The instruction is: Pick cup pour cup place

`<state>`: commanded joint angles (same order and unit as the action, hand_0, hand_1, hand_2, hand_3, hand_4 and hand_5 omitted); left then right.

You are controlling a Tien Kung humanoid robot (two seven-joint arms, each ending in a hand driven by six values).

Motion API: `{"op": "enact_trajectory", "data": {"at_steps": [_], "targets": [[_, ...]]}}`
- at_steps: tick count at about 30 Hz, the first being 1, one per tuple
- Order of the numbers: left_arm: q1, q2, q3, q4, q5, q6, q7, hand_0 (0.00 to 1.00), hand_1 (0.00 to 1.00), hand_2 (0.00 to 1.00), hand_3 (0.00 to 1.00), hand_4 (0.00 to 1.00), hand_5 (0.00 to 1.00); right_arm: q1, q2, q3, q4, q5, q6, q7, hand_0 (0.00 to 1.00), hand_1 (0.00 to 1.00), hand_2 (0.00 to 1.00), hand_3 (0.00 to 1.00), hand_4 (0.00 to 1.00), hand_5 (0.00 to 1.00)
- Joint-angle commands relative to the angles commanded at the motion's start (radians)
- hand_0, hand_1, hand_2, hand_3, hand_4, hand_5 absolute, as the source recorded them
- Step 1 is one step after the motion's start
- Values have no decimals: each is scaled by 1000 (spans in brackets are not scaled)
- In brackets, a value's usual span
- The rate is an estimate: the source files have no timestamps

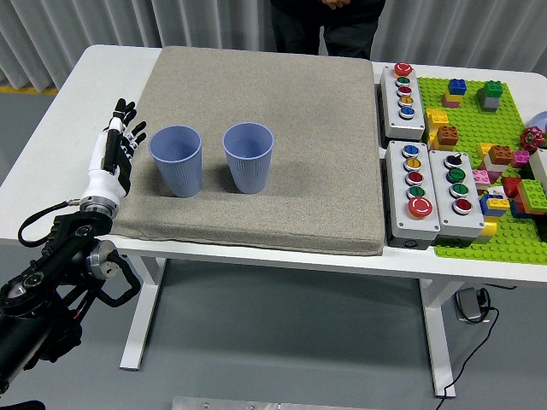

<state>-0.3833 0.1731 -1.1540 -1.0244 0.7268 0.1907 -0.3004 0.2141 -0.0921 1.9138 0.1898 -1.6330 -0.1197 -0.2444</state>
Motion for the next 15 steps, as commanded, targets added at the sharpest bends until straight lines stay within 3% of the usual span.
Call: {"op": "enact_trajectory", "data": {"at_steps": [15], "targets": [[0, 0, -2, 1, 5, 0, 0, 891, 893, 980, 915, 763, 986, 1, -1, -9, 0, 5, 0, 0, 697, 634, 593, 594, 2, 234]]}}
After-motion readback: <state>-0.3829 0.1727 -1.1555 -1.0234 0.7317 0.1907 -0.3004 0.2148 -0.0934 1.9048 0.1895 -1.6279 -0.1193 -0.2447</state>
